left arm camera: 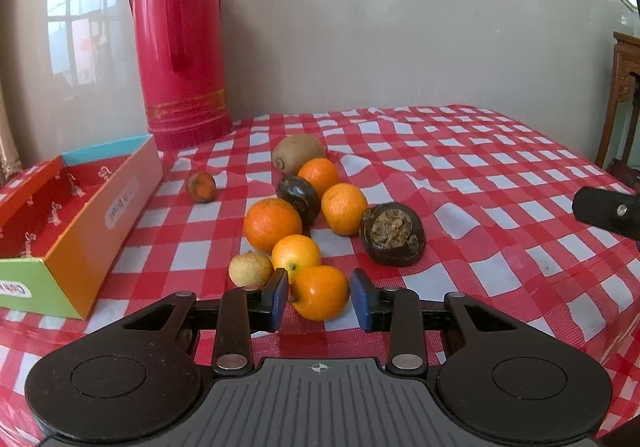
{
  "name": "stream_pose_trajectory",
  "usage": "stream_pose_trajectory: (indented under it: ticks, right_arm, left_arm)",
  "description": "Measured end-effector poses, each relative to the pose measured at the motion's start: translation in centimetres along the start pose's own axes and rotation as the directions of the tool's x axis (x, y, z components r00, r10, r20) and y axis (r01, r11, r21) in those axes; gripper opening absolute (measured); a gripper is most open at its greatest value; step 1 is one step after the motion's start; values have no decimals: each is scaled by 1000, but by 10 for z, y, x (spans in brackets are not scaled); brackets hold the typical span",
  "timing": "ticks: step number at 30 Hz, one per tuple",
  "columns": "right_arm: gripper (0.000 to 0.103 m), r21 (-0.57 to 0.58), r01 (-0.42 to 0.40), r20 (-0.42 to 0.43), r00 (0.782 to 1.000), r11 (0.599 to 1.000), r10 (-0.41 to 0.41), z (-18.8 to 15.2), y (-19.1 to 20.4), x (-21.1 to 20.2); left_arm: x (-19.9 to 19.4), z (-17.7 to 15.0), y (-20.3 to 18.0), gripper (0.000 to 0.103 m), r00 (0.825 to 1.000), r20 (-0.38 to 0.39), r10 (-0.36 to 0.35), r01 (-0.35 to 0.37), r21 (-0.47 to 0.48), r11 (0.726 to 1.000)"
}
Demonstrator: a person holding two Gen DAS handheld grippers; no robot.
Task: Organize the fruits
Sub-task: 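Move the left gripper to an orange and close on it, then carry the orange with the left gripper into the box and release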
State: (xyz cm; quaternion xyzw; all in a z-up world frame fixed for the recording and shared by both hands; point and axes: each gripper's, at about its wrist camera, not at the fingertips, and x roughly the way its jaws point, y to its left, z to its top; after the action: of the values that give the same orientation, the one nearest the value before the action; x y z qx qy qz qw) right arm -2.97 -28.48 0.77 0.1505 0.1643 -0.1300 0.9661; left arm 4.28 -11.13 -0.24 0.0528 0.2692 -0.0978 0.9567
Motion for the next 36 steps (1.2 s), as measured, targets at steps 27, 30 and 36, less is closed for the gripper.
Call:
stream_pose_trajectory:
  ticks: [27, 30, 36]
  right_arm:
    - [98, -45, 8, -13, 1000, 999, -8, -2, 14, 5]
    - [98, -46, -5, -21, 1000, 999, 4, -3, 18, 7]
    - [98, -58, -42, -41, 998, 997, 40, -6, 33, 12]
  left_arm:
    - [-1, -6, 19, 33, 1000, -7, 17, -17, -13, 1000]
    - [-5, -1, 28, 33, 999, 13, 43, -43, -7, 999]
    - [-12, 11, 62, 33, 989, 58, 135, -134, -19, 991]
